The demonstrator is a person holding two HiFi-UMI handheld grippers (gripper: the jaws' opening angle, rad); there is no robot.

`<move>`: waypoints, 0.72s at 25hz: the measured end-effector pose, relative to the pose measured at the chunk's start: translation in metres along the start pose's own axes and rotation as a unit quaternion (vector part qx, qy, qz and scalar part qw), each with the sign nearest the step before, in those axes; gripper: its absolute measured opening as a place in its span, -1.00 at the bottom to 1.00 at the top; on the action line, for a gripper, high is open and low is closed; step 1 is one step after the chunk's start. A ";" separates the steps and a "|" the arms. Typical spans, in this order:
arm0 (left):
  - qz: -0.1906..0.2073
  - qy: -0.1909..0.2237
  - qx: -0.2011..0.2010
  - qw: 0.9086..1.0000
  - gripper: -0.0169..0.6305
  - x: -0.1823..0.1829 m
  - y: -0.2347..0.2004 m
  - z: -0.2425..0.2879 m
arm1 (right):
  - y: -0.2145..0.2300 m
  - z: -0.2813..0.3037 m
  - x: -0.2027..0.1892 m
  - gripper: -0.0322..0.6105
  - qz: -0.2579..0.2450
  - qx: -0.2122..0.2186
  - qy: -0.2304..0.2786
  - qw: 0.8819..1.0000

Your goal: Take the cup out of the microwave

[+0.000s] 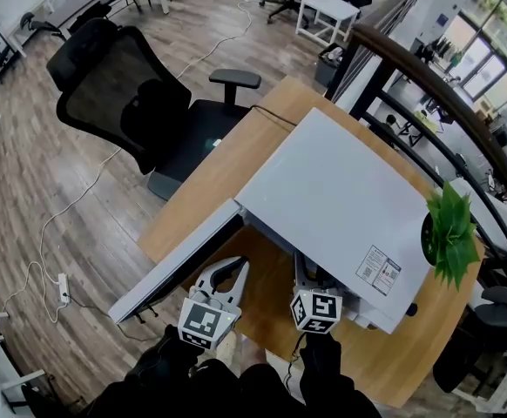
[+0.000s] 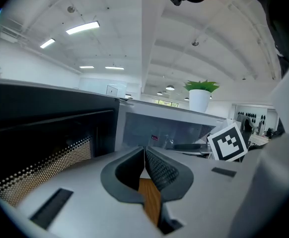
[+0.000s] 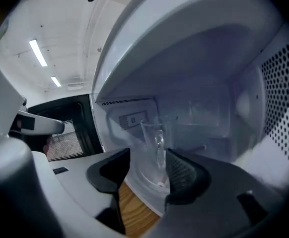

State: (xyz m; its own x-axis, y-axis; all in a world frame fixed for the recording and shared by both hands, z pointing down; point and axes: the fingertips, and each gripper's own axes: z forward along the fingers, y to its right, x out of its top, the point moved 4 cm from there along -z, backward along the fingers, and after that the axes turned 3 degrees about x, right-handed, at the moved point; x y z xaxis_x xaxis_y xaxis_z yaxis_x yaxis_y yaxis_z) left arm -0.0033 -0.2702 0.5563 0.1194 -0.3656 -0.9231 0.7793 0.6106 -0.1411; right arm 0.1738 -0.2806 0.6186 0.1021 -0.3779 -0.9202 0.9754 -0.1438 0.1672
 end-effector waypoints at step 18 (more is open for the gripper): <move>-0.016 -0.004 0.022 1.000 -0.86 -0.005 -0.021 0.002 | -0.015 0.041 -0.001 -0.32 -0.015 0.021 -0.025 0.999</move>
State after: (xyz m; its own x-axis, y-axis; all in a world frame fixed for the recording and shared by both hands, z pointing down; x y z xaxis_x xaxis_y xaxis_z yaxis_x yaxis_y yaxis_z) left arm -0.0195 -0.2824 0.5642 0.0989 -0.3911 -0.9150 0.8095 0.5664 -0.1546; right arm 0.1514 -0.3153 0.6313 0.0618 -0.4185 -0.9061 0.9685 -0.1943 0.1557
